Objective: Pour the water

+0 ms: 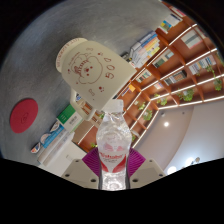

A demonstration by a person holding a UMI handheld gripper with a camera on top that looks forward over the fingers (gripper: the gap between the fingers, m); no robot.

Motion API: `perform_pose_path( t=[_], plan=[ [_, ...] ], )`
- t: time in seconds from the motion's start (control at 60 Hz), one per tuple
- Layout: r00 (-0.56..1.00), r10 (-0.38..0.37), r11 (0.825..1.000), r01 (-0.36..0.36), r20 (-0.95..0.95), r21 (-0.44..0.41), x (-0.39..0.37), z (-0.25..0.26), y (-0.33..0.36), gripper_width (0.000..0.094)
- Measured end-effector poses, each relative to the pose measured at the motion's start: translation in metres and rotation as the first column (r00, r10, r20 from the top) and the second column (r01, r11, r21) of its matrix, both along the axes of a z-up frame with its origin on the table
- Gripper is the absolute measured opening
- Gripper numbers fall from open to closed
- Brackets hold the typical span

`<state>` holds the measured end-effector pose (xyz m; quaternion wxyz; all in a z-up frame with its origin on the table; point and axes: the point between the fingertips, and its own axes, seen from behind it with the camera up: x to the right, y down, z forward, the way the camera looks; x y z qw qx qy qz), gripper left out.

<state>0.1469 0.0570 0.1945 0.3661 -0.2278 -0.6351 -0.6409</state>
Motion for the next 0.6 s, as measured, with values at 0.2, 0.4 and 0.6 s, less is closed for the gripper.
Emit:
perform_pose_path(
  t=[0.2,0.4,0.6],
  plan=[
    [0.999,0.027,0.999,-0.027,-0.033,-0.019,-0.008,-0.008,-0.006,0.0335],
    [0.876,-0.006,0.996,-0.04,-0.481,-0.084,0.011,0.015,-0.016,0.0334],
    [0.267,-0.243,0.919,-0.244,-0.933,-0.309,0.032,-0.008,-0.023,0.0347]
  ],
)
